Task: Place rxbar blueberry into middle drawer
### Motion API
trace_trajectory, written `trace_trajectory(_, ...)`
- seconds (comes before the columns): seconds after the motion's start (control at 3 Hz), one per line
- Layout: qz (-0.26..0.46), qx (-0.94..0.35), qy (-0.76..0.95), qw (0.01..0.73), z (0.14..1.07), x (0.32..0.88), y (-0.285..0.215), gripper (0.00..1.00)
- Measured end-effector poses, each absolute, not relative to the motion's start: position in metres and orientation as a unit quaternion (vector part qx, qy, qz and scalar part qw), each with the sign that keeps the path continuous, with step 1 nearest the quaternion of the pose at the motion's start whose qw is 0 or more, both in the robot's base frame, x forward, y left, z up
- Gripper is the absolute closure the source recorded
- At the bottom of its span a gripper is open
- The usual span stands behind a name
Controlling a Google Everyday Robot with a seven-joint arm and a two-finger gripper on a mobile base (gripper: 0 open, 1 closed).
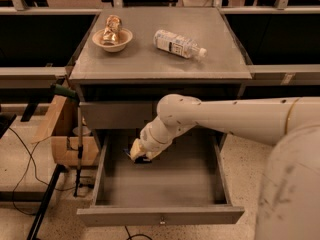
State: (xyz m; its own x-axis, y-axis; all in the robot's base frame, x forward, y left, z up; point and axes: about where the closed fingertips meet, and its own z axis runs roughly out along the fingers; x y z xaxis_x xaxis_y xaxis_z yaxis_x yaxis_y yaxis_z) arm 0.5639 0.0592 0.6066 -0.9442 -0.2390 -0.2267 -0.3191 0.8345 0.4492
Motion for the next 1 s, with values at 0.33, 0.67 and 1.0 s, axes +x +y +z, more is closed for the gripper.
trace_trajectory(0.33,0.248,-0.11,0.961,0.059,0.553,0.569,0.07,1.0)
trace_trajectory(0.67,0.247,-0.089,0.964,0.035,0.509,0.569,0.078,1.0)
trace_trajectory(1.0,0.266,-0.046,0.963,0.018,0.479,0.569,0.08,1.0)
